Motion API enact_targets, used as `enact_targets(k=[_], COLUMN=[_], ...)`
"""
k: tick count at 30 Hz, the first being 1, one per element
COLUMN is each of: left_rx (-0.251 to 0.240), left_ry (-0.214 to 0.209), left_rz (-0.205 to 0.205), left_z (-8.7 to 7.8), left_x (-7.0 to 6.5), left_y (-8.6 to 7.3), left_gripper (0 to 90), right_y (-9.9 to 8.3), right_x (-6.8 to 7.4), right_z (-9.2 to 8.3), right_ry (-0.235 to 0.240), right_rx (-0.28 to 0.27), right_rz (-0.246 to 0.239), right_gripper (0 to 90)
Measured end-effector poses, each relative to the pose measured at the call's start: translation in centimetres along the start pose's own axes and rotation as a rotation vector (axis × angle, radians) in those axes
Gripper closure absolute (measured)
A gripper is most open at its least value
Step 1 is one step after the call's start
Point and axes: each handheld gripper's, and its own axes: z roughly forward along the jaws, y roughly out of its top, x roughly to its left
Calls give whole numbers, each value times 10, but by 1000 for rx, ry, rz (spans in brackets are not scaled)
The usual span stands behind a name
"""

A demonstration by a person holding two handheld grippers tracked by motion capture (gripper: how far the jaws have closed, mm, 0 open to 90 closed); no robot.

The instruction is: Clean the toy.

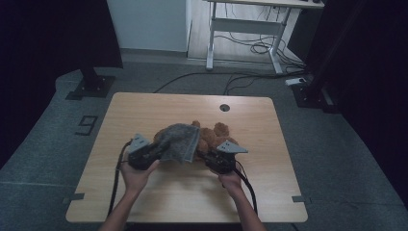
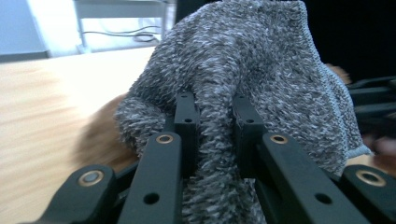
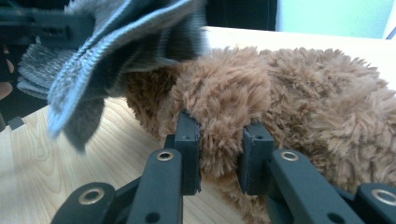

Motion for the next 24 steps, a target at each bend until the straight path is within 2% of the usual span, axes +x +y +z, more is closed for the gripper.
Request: enact_targets(k=[2,4,7,9,14,18,24], left_rx=[24,54,86,91,75,47,39], left_ry=[-6,-9,-1,-2,18,66,143], left_rz=[23,21,6,-8,-23,-24,-78], left_z=[16,31,44,44,26,7,-19], left_x=[-13,-19,-16,-12,3,17,50], left_y=[3,1,-8,-14,-19,-19,-28], left_gripper=[756,756,756,756,757,757,755], right_y=[0,0,0,-1,-1,-2,-1], right_x=[0,1,0,0,-1,-2,-1], right_z=[0,0,-1,-2,-3,-3,-4], right_ry=[-1,-2,-4,-2,2,2,-2], right_rx=[0,1,6,12,16,15,17], right_rz=[0,-1,-3,-9,-9,-5,-11], right_gripper=[733,733,733,733,733,734,733])
